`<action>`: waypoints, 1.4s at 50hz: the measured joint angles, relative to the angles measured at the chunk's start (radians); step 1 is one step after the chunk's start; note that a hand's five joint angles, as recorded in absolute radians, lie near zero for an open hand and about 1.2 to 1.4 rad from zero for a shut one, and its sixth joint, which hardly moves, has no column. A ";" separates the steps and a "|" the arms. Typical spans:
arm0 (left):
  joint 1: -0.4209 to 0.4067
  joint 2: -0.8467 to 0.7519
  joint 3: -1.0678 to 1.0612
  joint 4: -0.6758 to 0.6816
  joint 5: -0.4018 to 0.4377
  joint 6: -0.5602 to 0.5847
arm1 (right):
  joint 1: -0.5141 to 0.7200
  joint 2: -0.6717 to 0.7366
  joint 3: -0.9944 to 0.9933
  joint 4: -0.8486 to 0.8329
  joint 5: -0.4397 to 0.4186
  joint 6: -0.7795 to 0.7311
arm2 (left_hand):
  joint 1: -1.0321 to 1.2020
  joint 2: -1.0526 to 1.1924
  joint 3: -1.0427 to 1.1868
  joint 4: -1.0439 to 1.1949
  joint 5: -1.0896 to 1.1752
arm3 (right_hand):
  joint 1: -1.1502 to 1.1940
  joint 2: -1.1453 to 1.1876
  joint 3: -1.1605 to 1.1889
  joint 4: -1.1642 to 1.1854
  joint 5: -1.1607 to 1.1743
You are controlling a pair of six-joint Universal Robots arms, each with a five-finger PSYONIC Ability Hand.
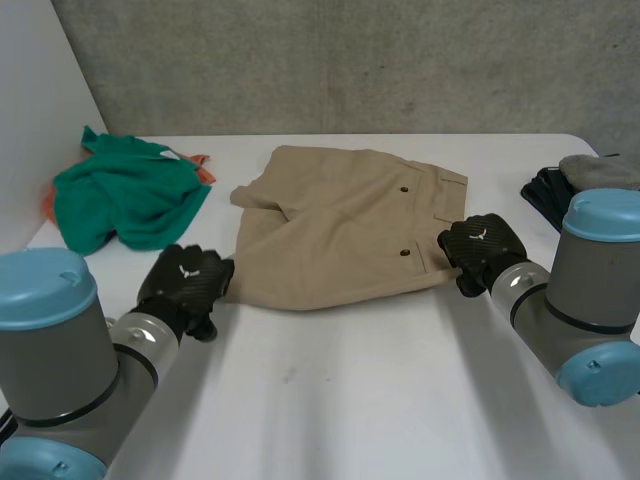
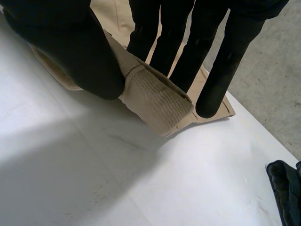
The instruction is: Fold the laundry.
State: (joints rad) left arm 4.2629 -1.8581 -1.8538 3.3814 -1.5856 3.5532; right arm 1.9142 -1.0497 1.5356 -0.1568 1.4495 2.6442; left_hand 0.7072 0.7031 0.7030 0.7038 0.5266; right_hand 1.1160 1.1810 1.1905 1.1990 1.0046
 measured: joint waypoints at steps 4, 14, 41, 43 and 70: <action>0.020 -0.078 0.047 -0.011 0.013 0.003 | 0.003 -0.002 -0.003 0.001 0.000 0.000 | -0.074 -0.070 -0.067 -0.078 -0.073 | 0.000 0.000 0.000 0.000 0.000; 0.041 -0.245 0.220 0.010 0.066 0.006 | 0.007 -0.002 -0.004 0.001 0.000 -0.005 | -0.211 -0.207 -0.209 -0.217 -0.216 | 0.000 0.000 0.000 0.000 0.000; 0.029 -0.556 0.629 -0.060 0.104 0.150 | -0.010 0.001 -0.017 -0.004 -0.001 -0.009 | 0.187 0.176 0.173 0.174 0.168 | 0.000 0.000 0.000 0.000 0.000; 0.027 -0.561 0.637 -0.069 0.107 0.155 | -0.011 0.001 -0.018 -0.004 0.000 -0.009 | 0.322 0.321 0.317 0.308 0.294 | 0.000 0.000 0.000 0.000 0.000; 0.057 0.199 0.686 -0.093 0.051 -0.086 | 0.006 -0.247 -0.473 0.198 -0.003 0.035 | 0.440 0.491 0.485 0.491 0.446 | 0.000 0.000 0.003 0.001 0.000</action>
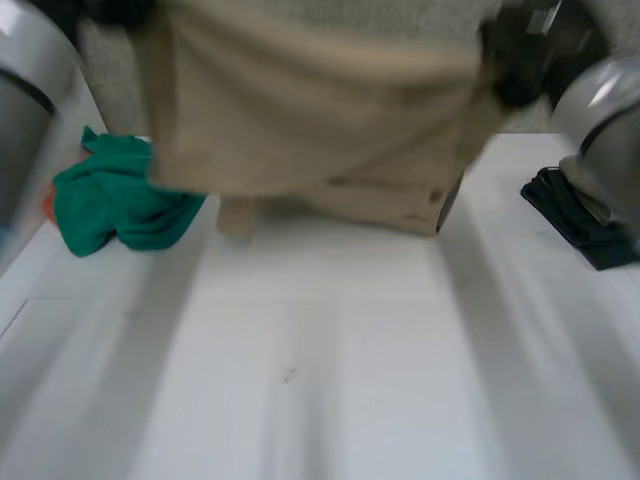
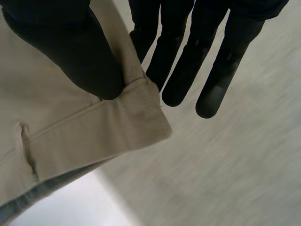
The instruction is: Fold the laundry.
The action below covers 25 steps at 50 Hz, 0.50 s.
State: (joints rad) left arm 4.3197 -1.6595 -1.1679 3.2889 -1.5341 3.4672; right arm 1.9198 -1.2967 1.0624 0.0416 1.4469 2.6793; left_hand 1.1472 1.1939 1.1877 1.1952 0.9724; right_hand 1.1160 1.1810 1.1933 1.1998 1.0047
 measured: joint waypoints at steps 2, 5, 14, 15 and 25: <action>0.009 0.035 0.083 -0.017 0.003 -0.024 | -0.004 -0.026 -0.083 0.011 -0.004 0.027 | 0.004 0.000 0.000 0.000 0.000 | 0.000 0.000 0.000 0.000 0.000; 0.024 0.047 0.218 -0.038 0.003 -0.052 | -0.011 -0.042 -0.203 0.026 -0.013 0.065 | 0.005 0.000 0.000 0.000 0.000 | 0.000 0.000 0.000 0.000 0.000; 0.052 -0.144 0.510 -0.057 0.018 -0.070 | 0.012 0.051 -0.376 0.087 -0.019 0.099 | 0.005 0.000 0.000 0.001 0.000 | 0.000 0.000 0.000 0.000 0.000; 0.055 -0.170 0.521 -0.056 0.020 -0.069 | 0.016 0.064 -0.373 0.088 -0.017 0.099 | 0.005 0.000 0.000 0.002 0.000 | 0.000 0.000 0.000 0.000 0.000; 0.081 -0.485 0.452 0.016 0.043 -0.062 | 0.050 0.241 -0.218 0.003 0.026 0.100 | 0.005 0.002 0.001 0.003 0.004 | 0.000 0.000 0.000 0.000 0.006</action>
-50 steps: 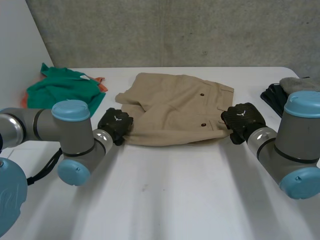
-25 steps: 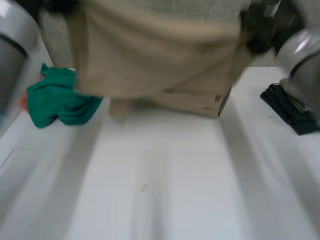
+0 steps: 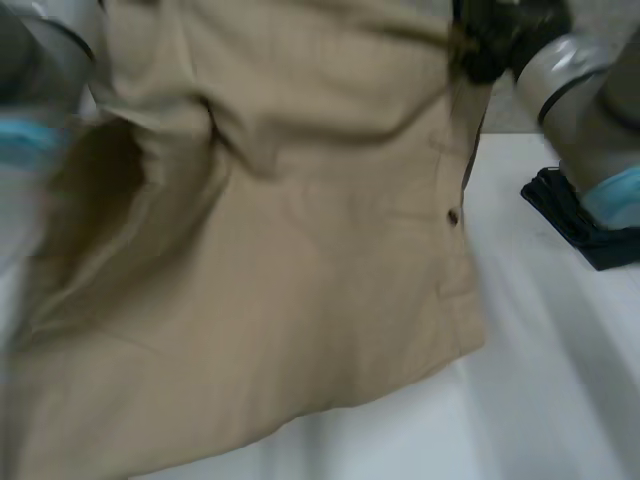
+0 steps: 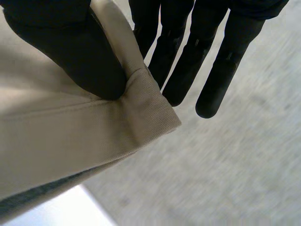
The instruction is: Fold the laundry.
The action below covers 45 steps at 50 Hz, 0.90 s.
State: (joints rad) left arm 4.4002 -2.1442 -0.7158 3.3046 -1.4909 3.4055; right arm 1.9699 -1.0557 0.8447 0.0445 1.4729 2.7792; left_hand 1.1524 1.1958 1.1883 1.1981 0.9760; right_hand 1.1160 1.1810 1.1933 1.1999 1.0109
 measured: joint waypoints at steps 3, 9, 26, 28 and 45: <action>0.004 -0.090 -0.043 0.052 0.010 0.001 | 0.005 0.062 0.042 -0.060 0.017 0.003 | 0.000 0.000 0.000 0.000 0.008 | 0.000 0.000 0.000 0.000 0.000; 0.003 -0.289 -0.067 0.169 0.044 -0.010 | 0.015 0.215 0.062 -0.234 0.066 0.012 | -0.075 -0.089 -0.085 -0.091 -0.058 | -0.068 -0.097 -0.101 -0.102 -0.095; -0.007 -0.135 -0.188 0.136 -0.119 -0.037 | -0.022 0.353 -0.093 -0.158 0.143 -0.034 | -0.958 -0.987 -0.977 -0.996 -0.928 | -0.891 -0.969 -0.982 -0.988 -0.967; -0.013 -0.049 -0.276 0.127 -0.128 -0.028 | -0.031 0.284 -0.034 -0.131 0.118 -0.041 | -0.958 -0.988 -0.977 -0.996 -0.928 | -0.891 -0.969 -0.982 -0.988 -0.967; -0.174 0.264 -0.984 0.033 0.128 0.034 | -0.024 -0.101 0.655 0.073 -0.073 -0.237 | -0.706 -0.755 -0.747 -0.754 -0.703 | -0.718 -0.811 -0.798 -0.802 -0.773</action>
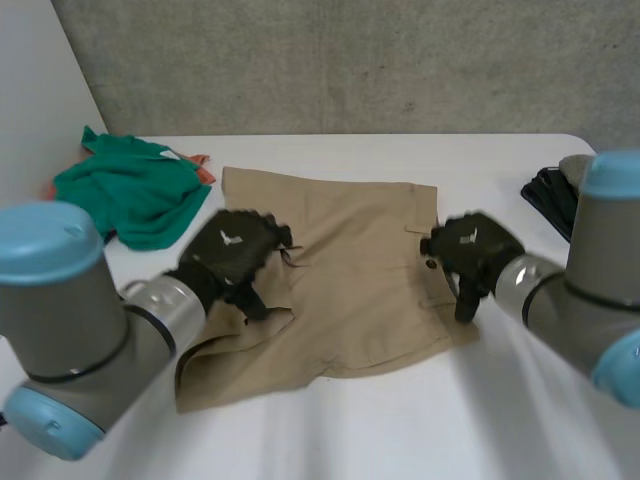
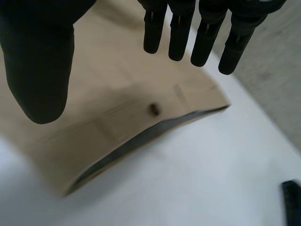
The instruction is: Fold the laundry.
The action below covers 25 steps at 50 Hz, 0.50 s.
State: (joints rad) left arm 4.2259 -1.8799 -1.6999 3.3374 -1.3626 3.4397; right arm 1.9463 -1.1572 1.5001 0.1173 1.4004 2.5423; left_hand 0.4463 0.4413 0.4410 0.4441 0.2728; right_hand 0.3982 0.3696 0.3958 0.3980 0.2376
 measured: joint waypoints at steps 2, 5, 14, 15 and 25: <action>-0.011 -0.041 -0.008 0.032 0.005 0.006 | 0.001 0.000 0.042 -0.024 0.002 0.001 | 0.050 0.046 0.048 0.050 0.048 | 0.000 0.000 0.000 0.000 0.003; -0.019 -0.107 0.003 0.066 -0.002 0.023 | -0.005 0.000 0.124 -0.105 0.006 0.004 | 0.086 0.082 0.085 0.086 0.083 | 0.008 0.008 0.005 0.006 0.010; 0.003 -0.284 0.097 0.114 -0.042 0.111 | -0.024 -0.007 0.221 -0.248 0.010 0.012 | 0.496 0.480 0.467 0.465 0.458 | 0.032 0.045 0.029 0.038 0.031; 0.011 -0.302 0.112 0.122 -0.047 0.125 | -0.024 -0.008 0.225 -0.254 0.010 0.014 | 0.587 0.572 0.569 0.560 0.551 | 0.045 0.063 0.042 0.051 0.042; 0.108 -0.329 0.160 0.252 -0.162 0.208 | -0.017 -0.036 0.244 -0.257 0.004 0.021 | 0.712 0.751 0.745 0.750 0.718 | 0.078 0.105 0.081 0.085 0.076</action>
State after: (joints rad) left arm 4.3340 -2.2087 -1.5397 3.5898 -1.5245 3.6481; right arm 1.9288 -1.1935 1.7442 -0.1394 1.4048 2.5635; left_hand 1.1587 1.1919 1.1862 1.1941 0.9910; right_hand 0.4760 0.4749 0.4765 0.4827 0.3138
